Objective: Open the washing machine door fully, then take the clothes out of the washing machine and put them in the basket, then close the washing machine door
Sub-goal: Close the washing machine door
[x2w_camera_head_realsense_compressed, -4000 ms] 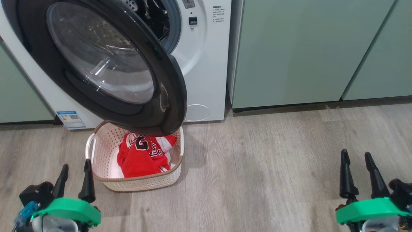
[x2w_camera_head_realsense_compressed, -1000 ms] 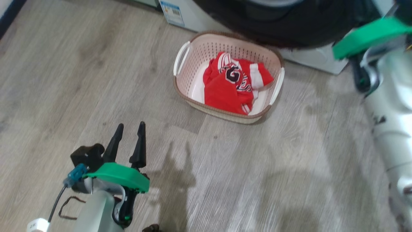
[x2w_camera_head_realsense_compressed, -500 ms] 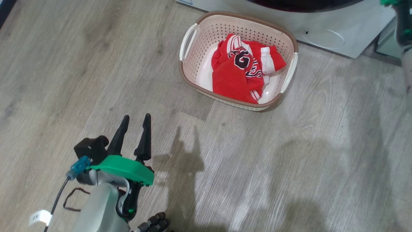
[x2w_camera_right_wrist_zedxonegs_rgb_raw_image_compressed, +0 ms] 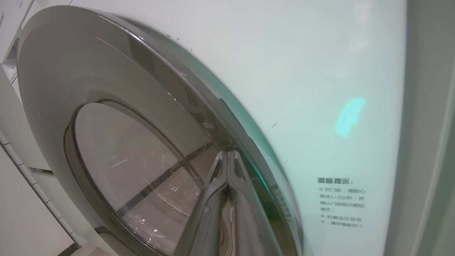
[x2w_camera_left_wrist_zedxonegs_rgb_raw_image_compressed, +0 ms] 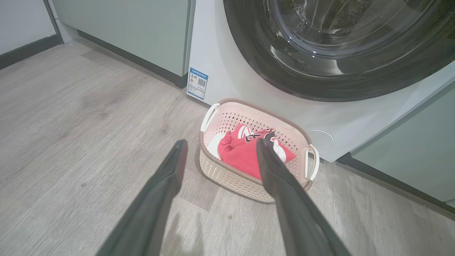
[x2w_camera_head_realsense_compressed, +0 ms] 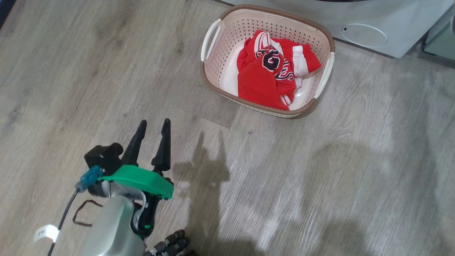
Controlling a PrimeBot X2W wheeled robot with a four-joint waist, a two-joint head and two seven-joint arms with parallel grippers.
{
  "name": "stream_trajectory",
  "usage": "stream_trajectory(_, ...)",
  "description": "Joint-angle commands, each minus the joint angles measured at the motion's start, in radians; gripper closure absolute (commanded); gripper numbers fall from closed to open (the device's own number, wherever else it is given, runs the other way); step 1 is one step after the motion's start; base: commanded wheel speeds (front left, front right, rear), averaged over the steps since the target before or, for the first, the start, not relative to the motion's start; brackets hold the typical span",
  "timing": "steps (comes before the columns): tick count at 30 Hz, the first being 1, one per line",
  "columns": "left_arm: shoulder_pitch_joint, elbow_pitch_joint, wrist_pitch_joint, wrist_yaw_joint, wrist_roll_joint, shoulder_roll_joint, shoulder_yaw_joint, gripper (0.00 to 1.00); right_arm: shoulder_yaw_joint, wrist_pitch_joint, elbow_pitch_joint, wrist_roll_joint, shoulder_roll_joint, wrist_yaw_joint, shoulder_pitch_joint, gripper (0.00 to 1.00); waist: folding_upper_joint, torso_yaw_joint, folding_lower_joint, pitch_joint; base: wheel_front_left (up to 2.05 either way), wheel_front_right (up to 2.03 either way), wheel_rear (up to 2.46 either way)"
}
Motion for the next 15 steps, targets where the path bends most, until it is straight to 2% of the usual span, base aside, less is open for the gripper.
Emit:
stream_trajectory(1,-0.018,-0.023,-0.009,0.001,-0.01,0.019,0.027,0.0,-0.003,0.003,-0.02,-0.008,0.007,-0.002,-0.052,1.0,0.0,0.001,-0.0001,0.001,0.0,0.0,0.0)
stream_trajectory(9,-0.015,-0.015,-0.009,0.001,-0.006,0.019,0.029,0.0,0.024,0.003,-0.014,-0.019,0.022,-0.002,-0.023,1.0,0.0,-0.006,-0.0001,-0.025,0.0,0.0,0.0)
stream_trajectory(15,0.013,0.001,-0.009,0.001,0.039,0.019,0.083,0.0,0.07,0.003,-0.084,0.016,0.068,-0.002,0.133,1.0,0.0,-0.044,-0.0001,-0.137,0.0,0.0,0.0)
